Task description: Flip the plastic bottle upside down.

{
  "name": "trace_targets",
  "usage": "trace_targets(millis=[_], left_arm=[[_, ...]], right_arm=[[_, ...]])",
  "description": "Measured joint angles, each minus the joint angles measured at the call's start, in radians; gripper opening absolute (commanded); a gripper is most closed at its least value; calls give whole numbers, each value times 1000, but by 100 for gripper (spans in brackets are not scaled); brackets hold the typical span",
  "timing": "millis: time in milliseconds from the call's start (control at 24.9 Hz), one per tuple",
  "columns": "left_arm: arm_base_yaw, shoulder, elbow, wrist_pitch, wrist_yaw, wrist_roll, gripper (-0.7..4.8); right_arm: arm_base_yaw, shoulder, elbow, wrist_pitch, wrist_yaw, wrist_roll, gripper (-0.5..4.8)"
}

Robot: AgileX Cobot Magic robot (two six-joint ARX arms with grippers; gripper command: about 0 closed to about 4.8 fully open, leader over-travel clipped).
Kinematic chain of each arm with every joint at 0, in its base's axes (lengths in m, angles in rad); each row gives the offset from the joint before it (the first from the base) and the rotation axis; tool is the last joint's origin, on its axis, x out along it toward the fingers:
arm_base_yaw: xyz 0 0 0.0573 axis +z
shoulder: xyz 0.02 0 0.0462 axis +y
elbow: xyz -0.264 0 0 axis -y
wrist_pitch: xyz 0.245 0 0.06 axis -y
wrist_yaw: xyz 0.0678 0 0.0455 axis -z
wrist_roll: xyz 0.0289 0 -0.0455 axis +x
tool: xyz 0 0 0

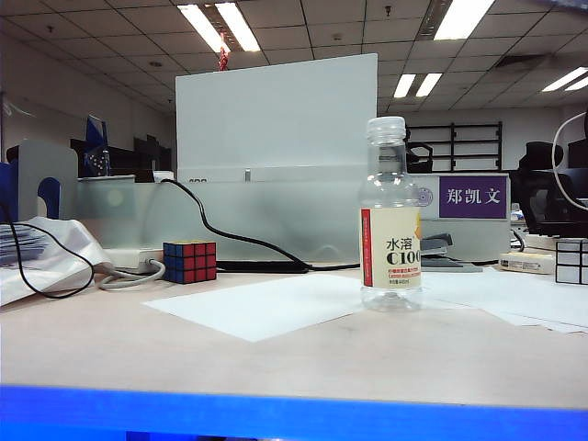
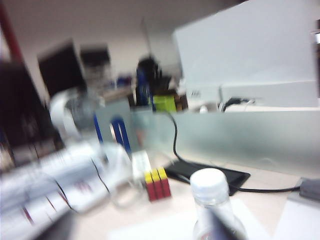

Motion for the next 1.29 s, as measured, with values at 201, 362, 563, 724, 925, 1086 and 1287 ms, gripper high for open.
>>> trace_targets(millis=[201,362,563,724,925,1086,1287], left_arm=[[-71,0,1,88,1,-4,37],[-72,0,1,95,27,-4,62],[-72,0,1,95,31,-4,63],[-72,0,1,95,31,-4,63],[-72,0,1,96,23,-1,63],[-72,0,1,96,23,0,63],[-72,0,1,96,23,2,63]], right_arm=[[57,389,192,37,68,-222,479],[55,553,297,45,112,-252,479],[54,694,354,69,137,-270,479],[54,740,366,93,137,-270,479],[54,793,366,100,142,-270,479],[54,839,366,139,148,-271,479],[54,900,366,204,163,-270,479]])
